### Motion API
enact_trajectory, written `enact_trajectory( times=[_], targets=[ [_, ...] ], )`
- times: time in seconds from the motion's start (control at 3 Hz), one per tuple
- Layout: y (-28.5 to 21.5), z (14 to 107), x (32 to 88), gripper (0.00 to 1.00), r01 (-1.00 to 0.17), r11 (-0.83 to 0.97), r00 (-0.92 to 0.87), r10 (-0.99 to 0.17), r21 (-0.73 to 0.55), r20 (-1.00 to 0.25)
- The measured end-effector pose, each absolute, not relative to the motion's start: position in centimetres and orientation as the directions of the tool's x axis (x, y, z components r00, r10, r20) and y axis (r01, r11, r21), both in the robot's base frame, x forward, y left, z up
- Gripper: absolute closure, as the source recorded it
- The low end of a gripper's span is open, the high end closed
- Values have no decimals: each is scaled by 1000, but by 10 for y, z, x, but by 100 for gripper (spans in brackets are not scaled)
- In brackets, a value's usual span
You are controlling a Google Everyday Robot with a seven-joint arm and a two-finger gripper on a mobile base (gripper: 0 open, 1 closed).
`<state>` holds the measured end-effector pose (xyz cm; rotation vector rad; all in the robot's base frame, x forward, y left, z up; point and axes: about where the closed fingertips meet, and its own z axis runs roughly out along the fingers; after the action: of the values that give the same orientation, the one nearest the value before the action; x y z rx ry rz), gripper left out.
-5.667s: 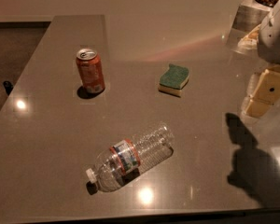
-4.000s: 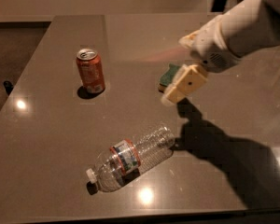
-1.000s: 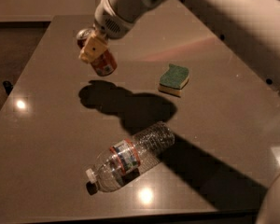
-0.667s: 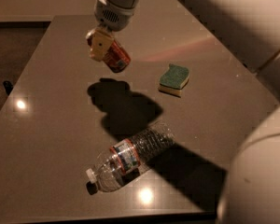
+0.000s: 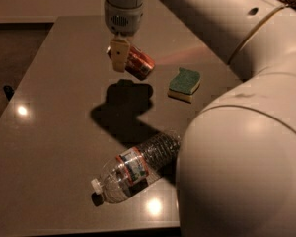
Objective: Knock coke can over
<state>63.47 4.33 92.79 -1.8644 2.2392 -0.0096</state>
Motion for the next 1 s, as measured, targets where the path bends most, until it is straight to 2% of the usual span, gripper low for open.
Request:
enact_trajectory(
  times=[0.33,1.0],
  targets=[
    [36,906,632,59,-987,121,-114,-991,-107,-73],
    [39,877,626,12,-999,-14,15,-1000,-43,-21]
  ],
)
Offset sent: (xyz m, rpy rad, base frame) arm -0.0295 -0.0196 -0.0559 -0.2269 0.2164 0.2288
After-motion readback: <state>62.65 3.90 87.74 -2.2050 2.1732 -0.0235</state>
